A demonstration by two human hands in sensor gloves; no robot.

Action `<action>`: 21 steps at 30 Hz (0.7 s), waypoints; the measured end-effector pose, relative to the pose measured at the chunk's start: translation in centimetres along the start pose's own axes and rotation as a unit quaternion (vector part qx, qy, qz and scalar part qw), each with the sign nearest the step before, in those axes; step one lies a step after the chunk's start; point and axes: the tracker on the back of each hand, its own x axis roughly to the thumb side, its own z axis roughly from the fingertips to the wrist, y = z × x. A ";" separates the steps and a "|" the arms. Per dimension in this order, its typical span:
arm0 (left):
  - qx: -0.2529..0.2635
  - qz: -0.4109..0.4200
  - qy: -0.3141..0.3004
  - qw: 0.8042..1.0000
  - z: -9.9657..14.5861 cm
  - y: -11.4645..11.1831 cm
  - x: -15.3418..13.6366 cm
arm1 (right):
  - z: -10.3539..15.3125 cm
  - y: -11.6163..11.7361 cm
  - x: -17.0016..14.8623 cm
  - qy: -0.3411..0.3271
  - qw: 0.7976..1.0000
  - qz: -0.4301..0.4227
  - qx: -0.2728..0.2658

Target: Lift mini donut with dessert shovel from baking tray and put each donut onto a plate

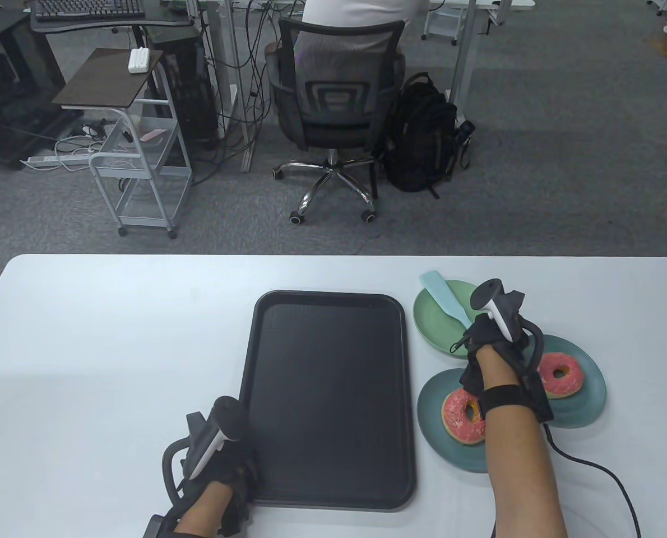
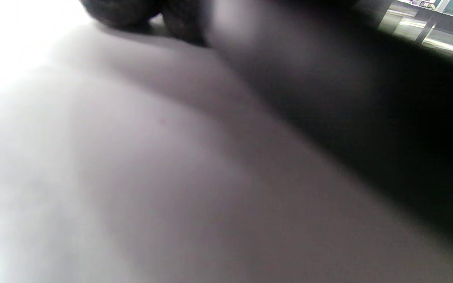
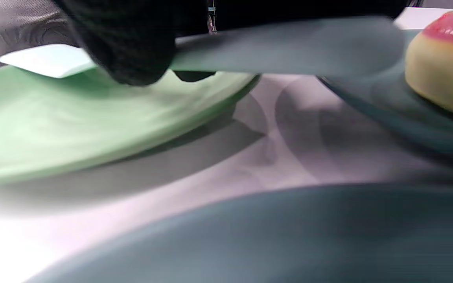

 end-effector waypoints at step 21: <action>-0.005 0.004 -0.001 1.000 -0.1 0.0 -0.1 | 5.2 -4.7 -2.0 -0.076 0.995 -0.042 -0.049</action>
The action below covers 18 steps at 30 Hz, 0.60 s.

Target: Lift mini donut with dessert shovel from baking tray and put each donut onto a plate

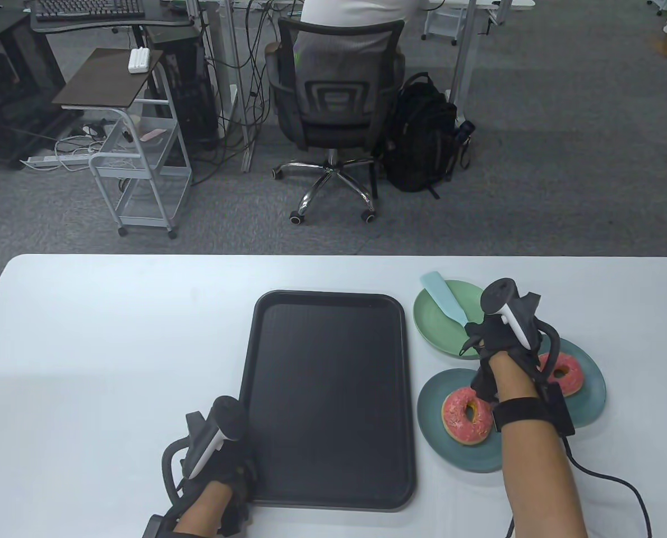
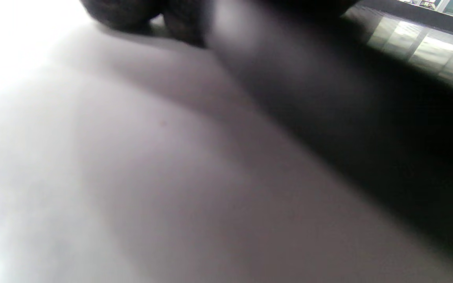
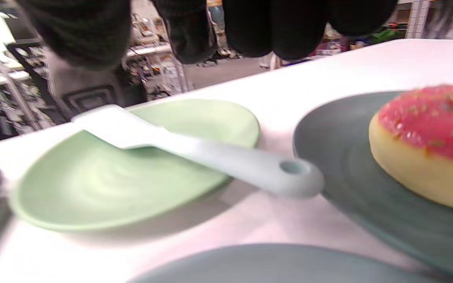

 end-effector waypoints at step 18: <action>-0.023 0.023 -0.001 0.999 0.5 0.2 -0.1 | 17.8 0.2 -1.1 -0.192 0.979 -0.028 -0.069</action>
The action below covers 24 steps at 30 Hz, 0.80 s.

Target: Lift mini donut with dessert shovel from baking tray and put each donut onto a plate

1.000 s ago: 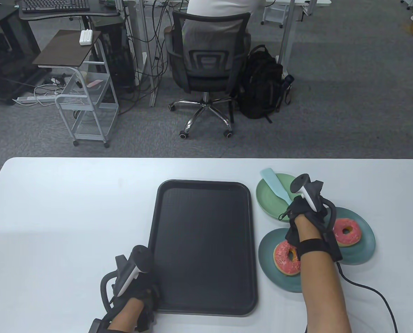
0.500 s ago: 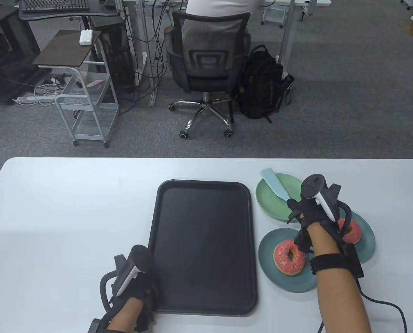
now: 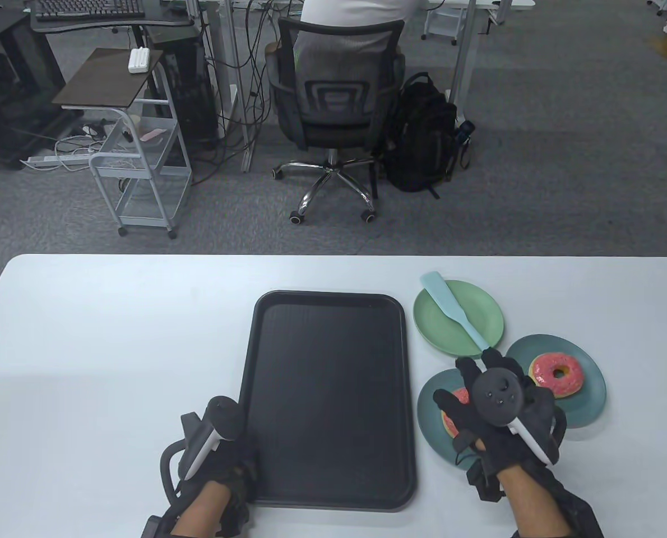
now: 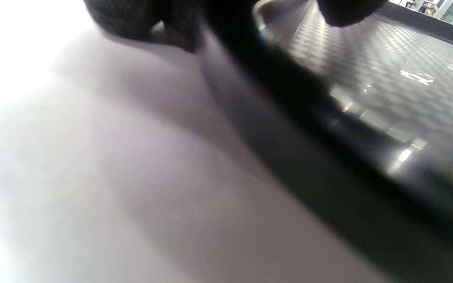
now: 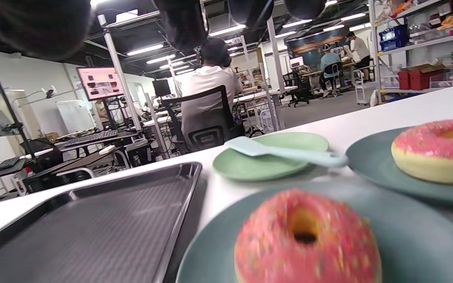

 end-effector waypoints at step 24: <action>0.077 -0.059 -0.110 0.989 3.6 1.8 3.0 | 3.1 5.8 0.0 -0.066 0.995 0.081 0.003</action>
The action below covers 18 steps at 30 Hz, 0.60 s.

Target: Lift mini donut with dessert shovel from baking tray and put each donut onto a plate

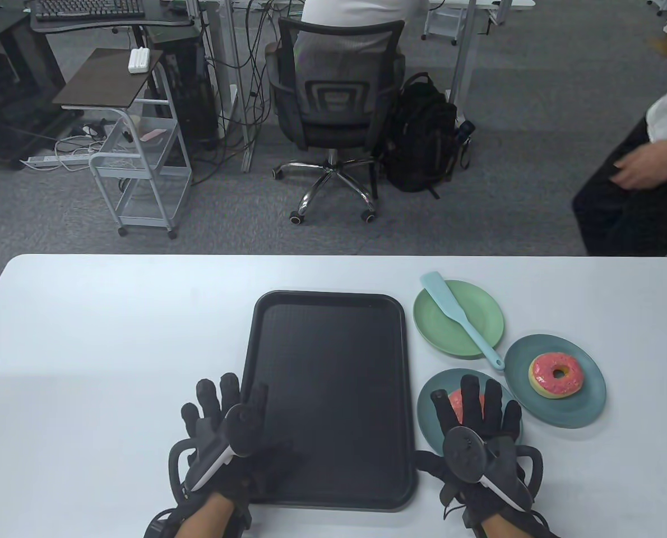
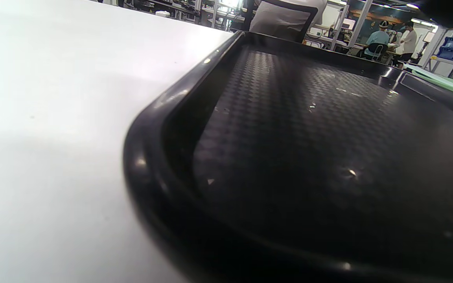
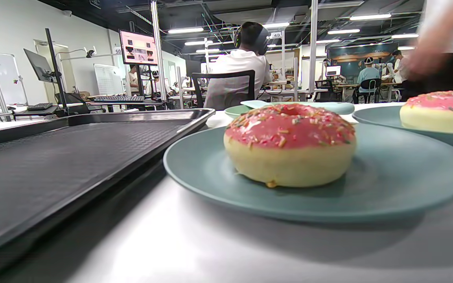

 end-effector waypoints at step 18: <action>0.000 0.003 -0.023 1.000 0.2 -0.2 0.7 | -0.2 -0.2 -0.7 0.005 1.000 -0.028 0.010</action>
